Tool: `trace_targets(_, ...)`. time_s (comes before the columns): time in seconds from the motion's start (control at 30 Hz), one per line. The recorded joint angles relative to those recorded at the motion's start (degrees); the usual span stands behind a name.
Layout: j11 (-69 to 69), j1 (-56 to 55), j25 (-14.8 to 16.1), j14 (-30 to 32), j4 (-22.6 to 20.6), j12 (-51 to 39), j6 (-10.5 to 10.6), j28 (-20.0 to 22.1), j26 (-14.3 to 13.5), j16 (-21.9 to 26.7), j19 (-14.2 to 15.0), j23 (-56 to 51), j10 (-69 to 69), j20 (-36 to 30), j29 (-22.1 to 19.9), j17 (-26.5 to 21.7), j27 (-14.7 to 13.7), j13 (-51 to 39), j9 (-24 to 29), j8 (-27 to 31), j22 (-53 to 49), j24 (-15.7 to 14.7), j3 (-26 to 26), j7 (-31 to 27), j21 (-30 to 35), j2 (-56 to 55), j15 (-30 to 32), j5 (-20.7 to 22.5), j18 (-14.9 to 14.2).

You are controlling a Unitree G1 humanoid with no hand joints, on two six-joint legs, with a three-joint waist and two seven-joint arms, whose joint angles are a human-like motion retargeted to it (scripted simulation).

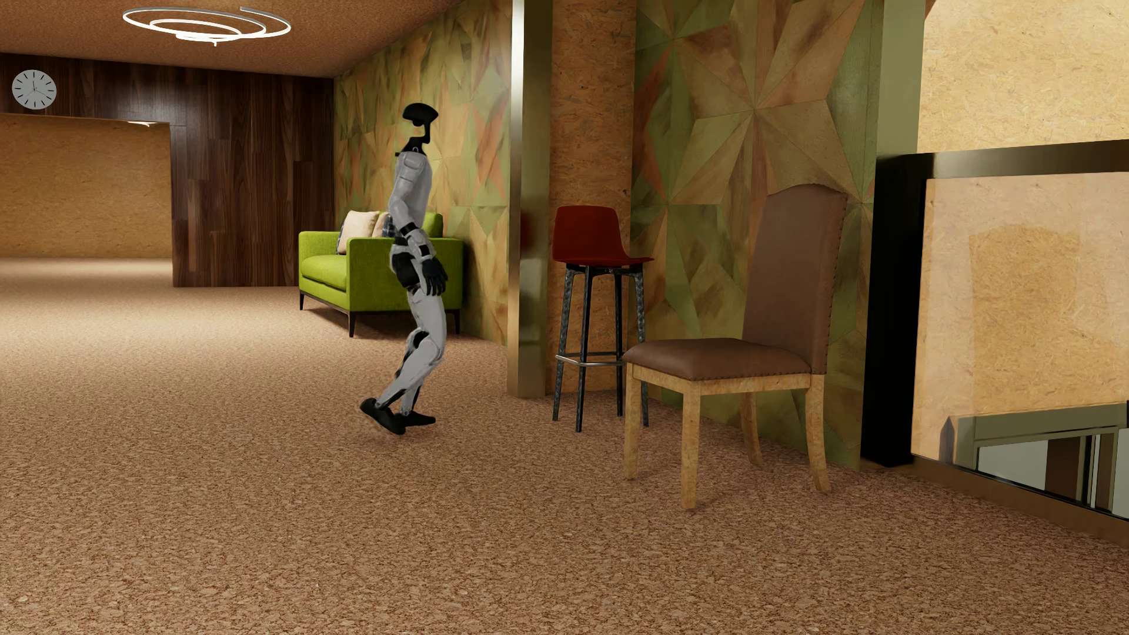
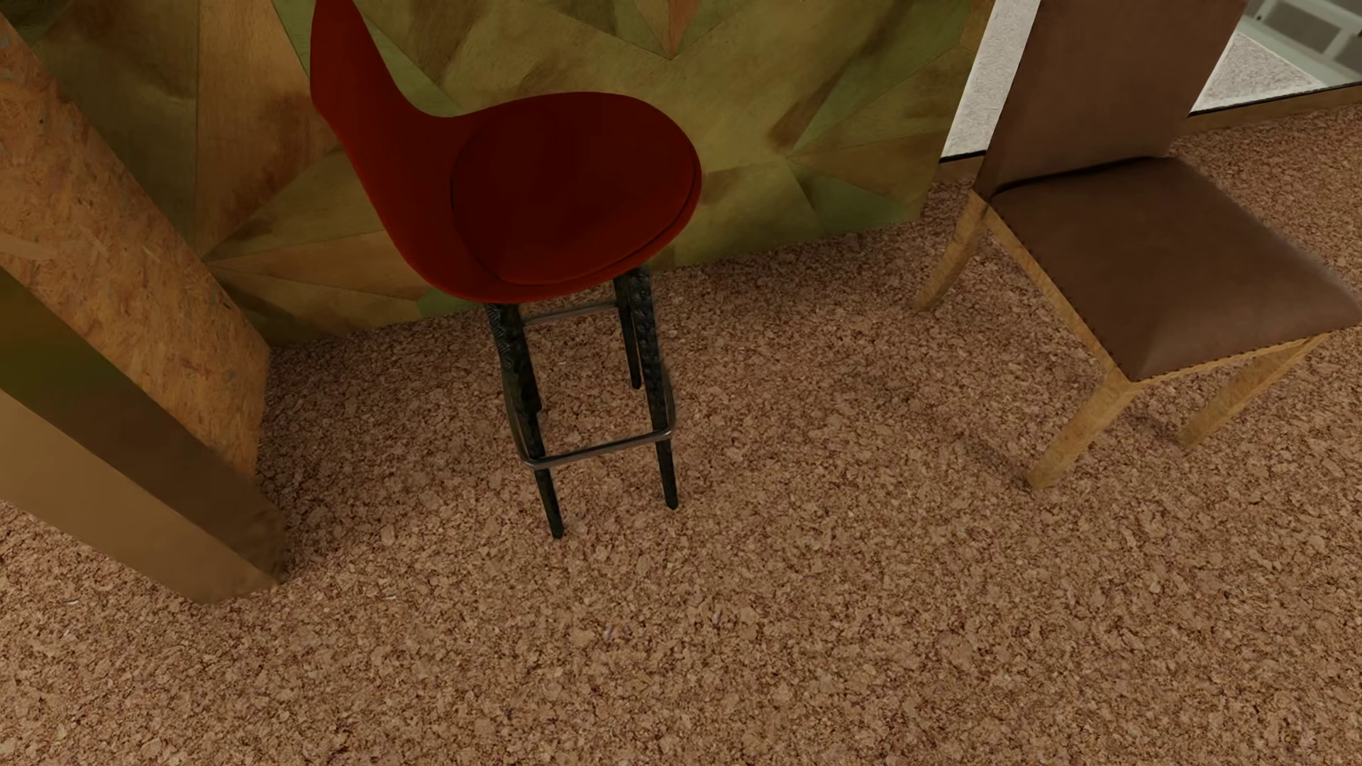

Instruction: Go to the stool

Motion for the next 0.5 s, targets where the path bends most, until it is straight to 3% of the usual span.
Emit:
trace_targets(0.03, 1.07, 0.69, 0.13, -0.18, 0.08, -1.03, -0.2, 1.12, -0.44, -0.02, 2.22, -0.16, -0.11, 0.52, 0.1, 0.11, 0.17, 0.85, 0.09, 2.23, -0.78, -0.37, -0.28, -0.55, -0.91, -2.12, -0.24, -0.82, -0.66)
trace_targets(0.07, -0.55, 1.38, 0.06, -0.17, 0.18, -1.75, -0.35, 1.97, -0.72, -0.03, 2.46, 0.06, -0.42, 1.0, 0.32, 0.39, 0.59, 1.33, 0.09, 3.27, -1.68, -0.6, -0.44, -1.14, -1.56, -3.22, -0.59, -2.25, -1.37)
trace_targets(0.17, -15.02, 2.74, -0.22, -0.22, 0.26, -3.18, -0.72, 2.87, -1.73, 0.17, -0.23, 0.22, -1.02, 0.95, 2.13, 0.76, 0.78, 2.58, -0.11, 4.42, -5.32, 0.3, -1.05, -4.02, -2.78, -3.0, -1.71, -6.31, -3.48)
trace_targets(0.23, -27.34, 3.28, 0.51, -0.33, 0.59, -3.67, -0.76, 2.77, -2.36, 0.18, 3.92, -0.08, -1.04, 0.4, 2.31, 1.49, 1.02, 3.39, -0.28, 14.43, -6.96, 0.49, -1.52, -7.03, -4.25, -1.12, -0.56, -2.04, -4.87)
trace_targets(0.3, -35.12, 3.93, 0.49, -0.12, 1.86, -3.52, -0.73, 2.19, -1.97, 0.44, 4.32, 0.17, -1.15, -0.04, 2.02, 2.31, 1.34, 3.58, -0.48, 23.34, -7.35, 0.93, -1.26, -9.54, -4.54, 2.53, 0.31, 2.57, -6.52)
trace_targets(0.4, -35.48, 3.79, -1.97, 0.32, 5.01, -1.67, -1.08, 2.12, -0.56, 0.45, 0.42, 1.22, 0.52, 0.41, 2.95, 1.85, 1.31, 2.34, -0.42, 17.55, -6.7, 1.71, -0.26, -12.1, -1.3, 5.39, -4.03, 4.29, -9.37)
trace_targets(0.5, -35.1, 2.8, -3.3, 1.58, 9.09, -0.02, -0.57, -0.76, 0.62, 1.39, -2.61, 0.71, 1.93, -1.09, 2.69, 1.29, 0.12, 1.06, -0.16, 14.41, -4.16, 3.28, 0.16, -15.27, 2.06, 6.95, -5.57, 8.08, -11.91)
